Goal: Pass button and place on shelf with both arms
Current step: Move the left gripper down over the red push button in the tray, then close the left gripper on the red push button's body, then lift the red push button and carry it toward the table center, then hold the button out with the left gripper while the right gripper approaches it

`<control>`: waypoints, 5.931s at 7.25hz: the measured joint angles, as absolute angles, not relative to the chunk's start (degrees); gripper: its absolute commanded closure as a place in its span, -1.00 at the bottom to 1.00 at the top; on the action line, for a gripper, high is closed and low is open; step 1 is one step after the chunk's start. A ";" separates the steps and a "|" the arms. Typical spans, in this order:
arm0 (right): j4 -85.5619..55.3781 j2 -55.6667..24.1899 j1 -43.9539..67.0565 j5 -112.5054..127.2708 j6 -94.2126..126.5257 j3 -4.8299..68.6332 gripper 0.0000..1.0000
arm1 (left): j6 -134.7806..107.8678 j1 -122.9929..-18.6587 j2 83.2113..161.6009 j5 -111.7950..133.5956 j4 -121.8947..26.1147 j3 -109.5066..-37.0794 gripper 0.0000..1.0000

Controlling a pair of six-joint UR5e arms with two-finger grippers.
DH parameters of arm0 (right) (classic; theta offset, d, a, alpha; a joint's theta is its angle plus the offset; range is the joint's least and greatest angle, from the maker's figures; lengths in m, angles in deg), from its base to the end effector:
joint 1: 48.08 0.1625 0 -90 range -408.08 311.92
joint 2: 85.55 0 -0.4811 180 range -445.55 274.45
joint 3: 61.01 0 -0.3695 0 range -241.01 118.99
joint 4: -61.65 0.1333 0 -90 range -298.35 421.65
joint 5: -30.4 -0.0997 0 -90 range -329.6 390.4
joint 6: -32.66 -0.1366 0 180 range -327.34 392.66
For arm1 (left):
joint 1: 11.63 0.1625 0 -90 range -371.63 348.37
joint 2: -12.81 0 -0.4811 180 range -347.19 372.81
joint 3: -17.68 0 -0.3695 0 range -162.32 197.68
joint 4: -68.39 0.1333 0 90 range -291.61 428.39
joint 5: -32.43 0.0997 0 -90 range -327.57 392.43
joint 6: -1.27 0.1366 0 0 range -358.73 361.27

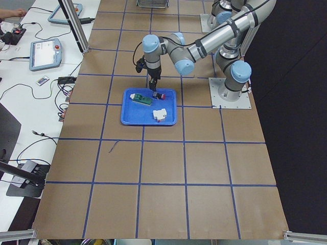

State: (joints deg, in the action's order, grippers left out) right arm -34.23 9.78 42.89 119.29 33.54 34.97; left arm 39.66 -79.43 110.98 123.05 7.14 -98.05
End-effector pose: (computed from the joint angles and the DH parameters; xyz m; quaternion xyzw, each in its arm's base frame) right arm 0.1433 -0.4342 0.5104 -0.0166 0.9988 -0.0456 0.0097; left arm 0.0525 -0.4776 0.2876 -0.1409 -0.9890 -0.0415 0.0180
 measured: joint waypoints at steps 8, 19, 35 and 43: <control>-34.25 9.73 42.89 119.20 33.53 34.89 -1.00 | 42.81 -78.03 117.63 122.69 14.19 -101.75 -0.79; -34.41 9.73 42.87 119.29 33.54 34.73 -1.00 | 42.47 -78.12 116.98 122.62 13.65 -102.88 1.00; -32.91 9.66 33.17 113.06 45.15 34.44 -1.00 | 53.79 -126.13 108.59 112.24 -5.25 -77.39 1.00; -1.31 10.85 12.49 69.46 77.24 50.32 -1.00 | 58.37 -127.16 110.69 116.20 -11.56 -72.51 1.00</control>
State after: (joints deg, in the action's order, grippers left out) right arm -1.31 10.85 12.49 69.46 77.24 50.32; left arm 58.37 -127.16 110.69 116.20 -11.56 -72.51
